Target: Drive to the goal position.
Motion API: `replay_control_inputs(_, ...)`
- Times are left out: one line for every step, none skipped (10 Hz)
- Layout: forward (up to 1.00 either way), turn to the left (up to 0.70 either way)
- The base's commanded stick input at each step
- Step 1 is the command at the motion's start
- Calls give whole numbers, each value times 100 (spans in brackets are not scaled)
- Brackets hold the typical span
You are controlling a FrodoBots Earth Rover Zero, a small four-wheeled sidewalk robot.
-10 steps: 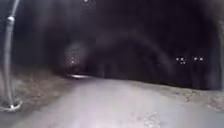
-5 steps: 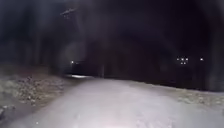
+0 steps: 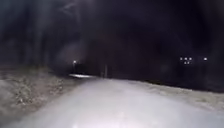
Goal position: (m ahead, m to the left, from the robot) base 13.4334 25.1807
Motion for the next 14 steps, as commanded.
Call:
replay_control_inputs(70, 0)
replay_control_inputs(70, 0)
replay_control_inputs(70, 0)
replay_control_inputs(70, 0)
replay_control_inputs(70, 0)
replay_control_inputs(70, 0)
replay_control_inputs(70, 14)
replay_control_inputs(70, 14)
replay_control_inputs(70, 14)
replay_control_inputs(70, 14)
replay_control_inputs(70, 14)
replay_control_inputs(70, 14)
replay_control_inputs(70, 5)
replay_control_inputs(70, 0)
